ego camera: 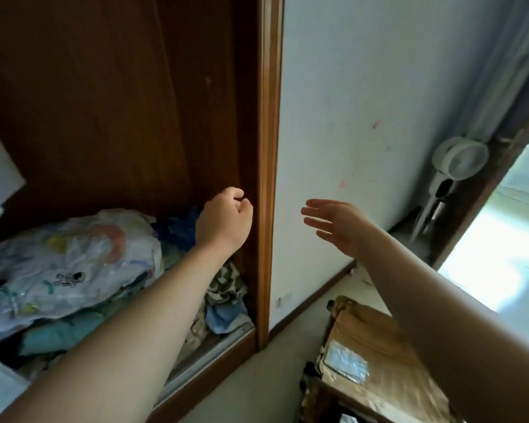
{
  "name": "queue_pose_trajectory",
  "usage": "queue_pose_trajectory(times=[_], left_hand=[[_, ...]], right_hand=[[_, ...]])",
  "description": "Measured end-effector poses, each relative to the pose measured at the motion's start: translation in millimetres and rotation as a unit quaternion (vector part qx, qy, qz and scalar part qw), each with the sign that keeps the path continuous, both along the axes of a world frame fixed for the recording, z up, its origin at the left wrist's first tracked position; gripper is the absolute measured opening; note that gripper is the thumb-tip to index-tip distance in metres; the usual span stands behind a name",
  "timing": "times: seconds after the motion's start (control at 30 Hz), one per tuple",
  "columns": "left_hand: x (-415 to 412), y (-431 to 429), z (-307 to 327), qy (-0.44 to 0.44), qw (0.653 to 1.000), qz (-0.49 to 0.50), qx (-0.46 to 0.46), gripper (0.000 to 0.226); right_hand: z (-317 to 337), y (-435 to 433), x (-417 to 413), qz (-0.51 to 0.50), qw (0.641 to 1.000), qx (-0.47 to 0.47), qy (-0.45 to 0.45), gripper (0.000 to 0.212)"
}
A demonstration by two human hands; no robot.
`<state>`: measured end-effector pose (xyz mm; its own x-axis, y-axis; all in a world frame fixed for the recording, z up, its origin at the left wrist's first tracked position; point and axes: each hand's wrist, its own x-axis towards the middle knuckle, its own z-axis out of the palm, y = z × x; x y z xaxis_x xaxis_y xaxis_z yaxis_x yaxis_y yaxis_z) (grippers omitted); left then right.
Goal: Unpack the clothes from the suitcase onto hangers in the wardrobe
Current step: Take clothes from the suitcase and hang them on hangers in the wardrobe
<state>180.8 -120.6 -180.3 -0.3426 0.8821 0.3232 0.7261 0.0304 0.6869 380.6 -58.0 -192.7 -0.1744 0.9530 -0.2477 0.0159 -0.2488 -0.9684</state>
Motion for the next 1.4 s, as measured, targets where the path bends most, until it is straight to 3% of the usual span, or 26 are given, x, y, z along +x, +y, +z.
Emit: queue_pose_trajectory(times=[0.43, 0.9, 1.13, 1.27, 1.4], left_hand=[[134, 8, -183, -0.058, 0.973, -0.087, -0.205, 0.027], [206, 8, -457, -0.06, 0.903, -0.17, -0.391, 0.02], [239, -12, -598, -0.124, 0.862, -0.188, -0.454, 0.024], [259, -25, -666, -0.154, 0.83, -0.207, -0.494, 0.007], [273, -29, -734, -0.139, 0.821, -0.213, -0.512, 0.032]], right_hand=[[-160, -49, 163, -0.151, 0.978, -0.142, -0.02, 0.032], [-436, -111, 239, -0.275, 0.917, -0.278, -0.081, 0.029], [-574, -156, 252, -0.322, 0.882, -0.332, -0.094, 0.03], [-650, -174, 257, -0.359, 0.861, -0.35, -0.081, 0.027], [-717, -181, 263, -0.378, 0.846, -0.369, -0.072, 0.029]])
